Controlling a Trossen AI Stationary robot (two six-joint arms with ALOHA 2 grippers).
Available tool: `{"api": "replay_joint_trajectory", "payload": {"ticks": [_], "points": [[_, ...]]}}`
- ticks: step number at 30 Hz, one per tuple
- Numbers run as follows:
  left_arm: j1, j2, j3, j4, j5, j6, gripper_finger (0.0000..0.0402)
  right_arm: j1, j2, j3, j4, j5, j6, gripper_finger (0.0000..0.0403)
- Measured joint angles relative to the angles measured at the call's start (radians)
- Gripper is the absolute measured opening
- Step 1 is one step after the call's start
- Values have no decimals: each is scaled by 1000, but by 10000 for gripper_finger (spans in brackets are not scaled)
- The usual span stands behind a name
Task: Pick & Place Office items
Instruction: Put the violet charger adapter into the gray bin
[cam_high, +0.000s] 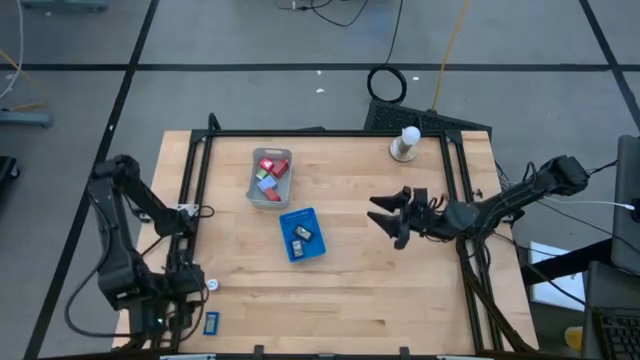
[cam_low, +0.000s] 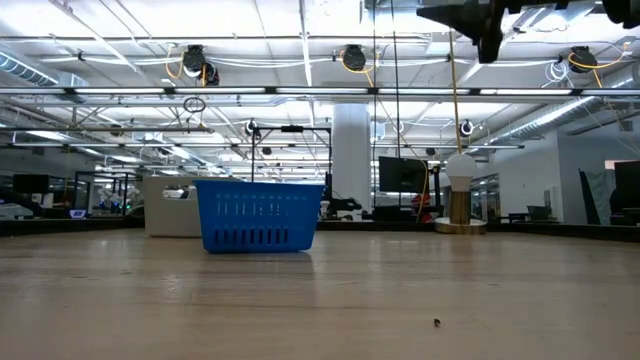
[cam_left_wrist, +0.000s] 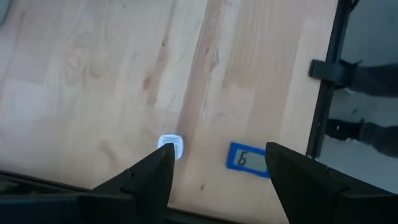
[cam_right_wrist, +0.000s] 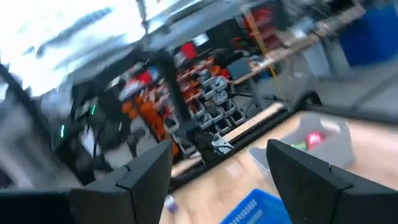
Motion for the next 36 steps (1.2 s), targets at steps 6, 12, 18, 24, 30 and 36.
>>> {"api": "replay_joint_trajectory", "payload": {"ticks": [6, 12, 18, 24, 30, 36], "points": [[31, 33, 0, 4, 2, -35, 250, 0, 0, 0, -23, -118, -314, 251], [42, 37, -29, -9, 3, -81, 250, 0, 0, 1, -102, -118, -374, 251], [19, 36, -108, -7, 44, -124, 250, 0, -4, 1, -121, -139, -356, 251], [18, -1, -256, 159, 154, -109, 250, 0, -24, 1, -121, -149, -345, 251], [32, -47, -371, 280, 177, -77, 250, 0, -55, 2, -123, -146, -346, 251], [33, -58, -411, 279, 184, -29, 250, 0, -74, 2, -124, -145, -346, 251]]}}
